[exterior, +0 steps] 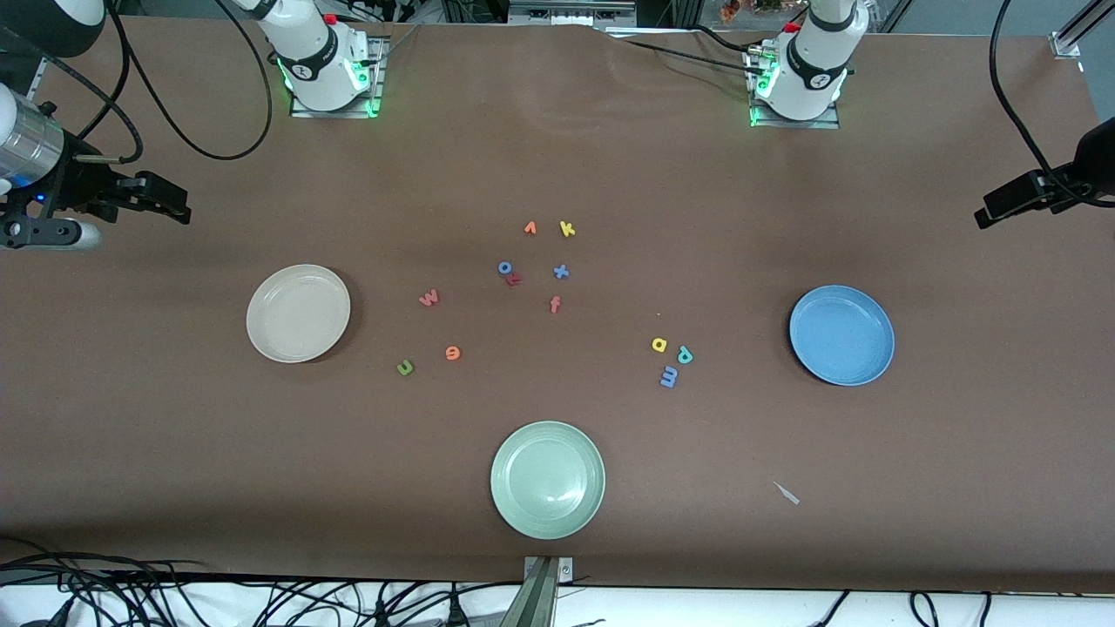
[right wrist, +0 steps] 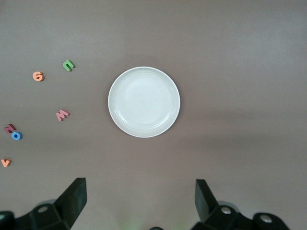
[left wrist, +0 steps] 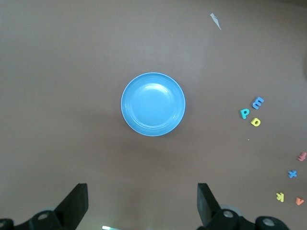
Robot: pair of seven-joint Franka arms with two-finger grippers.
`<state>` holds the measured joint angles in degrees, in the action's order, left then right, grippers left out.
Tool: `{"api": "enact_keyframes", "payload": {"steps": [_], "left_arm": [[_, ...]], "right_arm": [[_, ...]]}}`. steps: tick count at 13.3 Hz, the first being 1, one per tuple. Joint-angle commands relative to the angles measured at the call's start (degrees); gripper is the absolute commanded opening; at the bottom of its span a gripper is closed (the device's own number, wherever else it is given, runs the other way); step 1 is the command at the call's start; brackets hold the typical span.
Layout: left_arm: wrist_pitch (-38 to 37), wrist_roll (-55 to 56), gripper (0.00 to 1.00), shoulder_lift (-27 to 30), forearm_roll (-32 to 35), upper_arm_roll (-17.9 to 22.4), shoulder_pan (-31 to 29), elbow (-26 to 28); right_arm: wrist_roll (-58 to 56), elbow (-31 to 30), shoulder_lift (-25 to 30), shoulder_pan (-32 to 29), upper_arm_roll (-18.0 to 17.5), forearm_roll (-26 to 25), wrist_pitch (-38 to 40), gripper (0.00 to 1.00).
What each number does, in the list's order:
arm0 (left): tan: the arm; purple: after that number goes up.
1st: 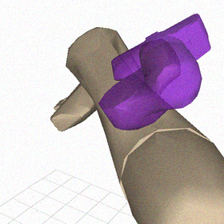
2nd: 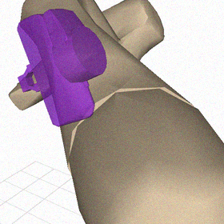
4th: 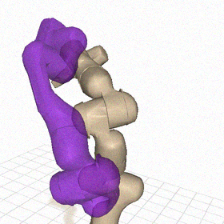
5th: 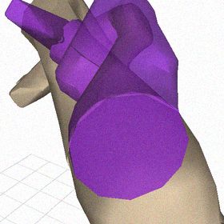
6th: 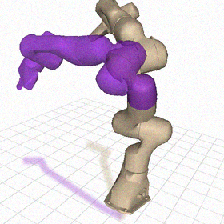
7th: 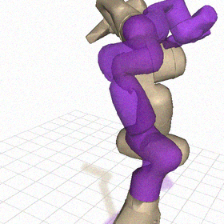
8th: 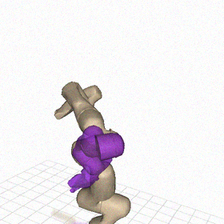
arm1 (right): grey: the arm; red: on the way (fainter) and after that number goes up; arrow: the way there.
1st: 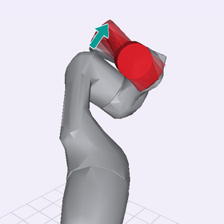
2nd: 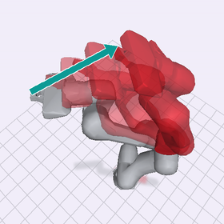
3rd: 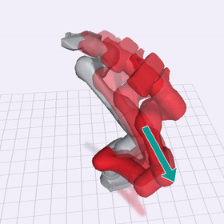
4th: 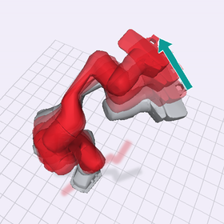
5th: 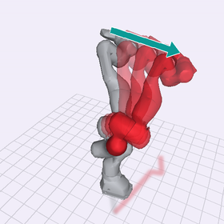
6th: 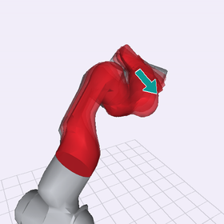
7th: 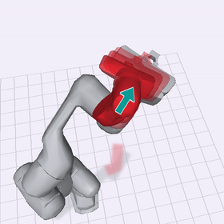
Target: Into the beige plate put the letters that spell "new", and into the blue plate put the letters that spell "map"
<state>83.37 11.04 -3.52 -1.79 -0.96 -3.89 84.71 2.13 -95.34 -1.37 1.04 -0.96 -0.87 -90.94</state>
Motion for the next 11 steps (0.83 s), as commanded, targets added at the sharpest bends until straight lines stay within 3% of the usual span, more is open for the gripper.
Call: {"api": "enact_keyframes", "payload": {"steps": [1,4,8,11], "left_arm": [[-0.40,0.56,1.00,-0.88,1.43,0.16,-0.24,-1.66],[0.83,0.21,1.00,-1.40,1.70,3.58,-8.21,-3.40],[2.85,-0.23,1.00,-1.49,1.35,3.94,-22.89,-4.73],[2.68,0.12,1.00,-1.05,1.52,3.77,-24.42,-4.91]], "right_arm": [[0.15,0.85,-0.74,0.37,0.00,2.00,-0.20,1.00],[0.33,0.86,-0.91,0.37,0.00,2.71,-0.73,1.00],[0.25,0.86,-2.49,1.68,-0.88,2.54,-2.39,1.00],[-0.63,1.03,-4.60,3.35,-1.23,2.10,-2.93,1.00]]}}
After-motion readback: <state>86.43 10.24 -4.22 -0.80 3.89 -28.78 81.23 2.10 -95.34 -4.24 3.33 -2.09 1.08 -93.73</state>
